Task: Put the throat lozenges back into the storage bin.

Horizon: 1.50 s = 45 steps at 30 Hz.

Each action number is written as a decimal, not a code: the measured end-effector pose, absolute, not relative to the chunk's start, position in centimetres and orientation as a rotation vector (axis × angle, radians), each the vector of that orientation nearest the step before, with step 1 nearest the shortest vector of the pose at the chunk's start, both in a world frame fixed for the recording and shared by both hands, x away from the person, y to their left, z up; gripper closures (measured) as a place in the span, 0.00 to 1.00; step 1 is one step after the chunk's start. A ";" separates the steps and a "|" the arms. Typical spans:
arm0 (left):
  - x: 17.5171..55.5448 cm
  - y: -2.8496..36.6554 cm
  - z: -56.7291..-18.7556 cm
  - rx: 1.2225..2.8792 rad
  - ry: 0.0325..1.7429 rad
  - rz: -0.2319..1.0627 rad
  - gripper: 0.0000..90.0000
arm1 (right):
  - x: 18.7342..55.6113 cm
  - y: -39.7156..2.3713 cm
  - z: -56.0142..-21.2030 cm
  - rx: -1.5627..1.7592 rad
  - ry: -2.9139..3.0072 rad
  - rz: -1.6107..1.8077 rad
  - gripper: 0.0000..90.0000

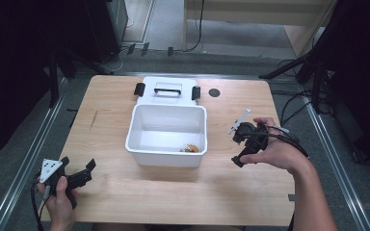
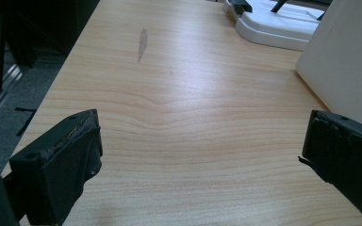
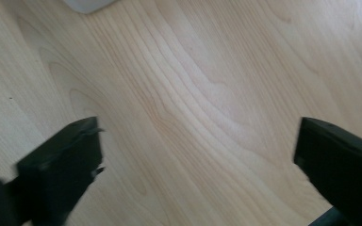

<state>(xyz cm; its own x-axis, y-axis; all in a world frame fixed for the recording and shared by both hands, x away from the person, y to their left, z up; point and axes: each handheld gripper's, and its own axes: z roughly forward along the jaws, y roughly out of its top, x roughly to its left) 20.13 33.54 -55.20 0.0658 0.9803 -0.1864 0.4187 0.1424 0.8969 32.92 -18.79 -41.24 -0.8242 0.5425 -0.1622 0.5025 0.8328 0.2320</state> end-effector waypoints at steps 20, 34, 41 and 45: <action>20.1 33.6 -55.2 1.427 1.502 0.767 0.00 | 29.6 -26.0 -46.5 1.173 2.265 0.853 0.00; 20.1 33.6 -55.2 1.420 1.507 0.760 0.00 | 25.4 -31.0 -50.9 1.324 1.812 1.184 0.00; 20.1 33.7 -55.2 1.419 1.508 0.757 0.00 | 22.9 -34.0 -52.9 1.425 1.676 1.222 0.00; 20.1 33.6 -55.2 1.426 1.508 0.760 0.00 | 21.7 -35.1 -53.6 1.459 1.637 1.225 0.00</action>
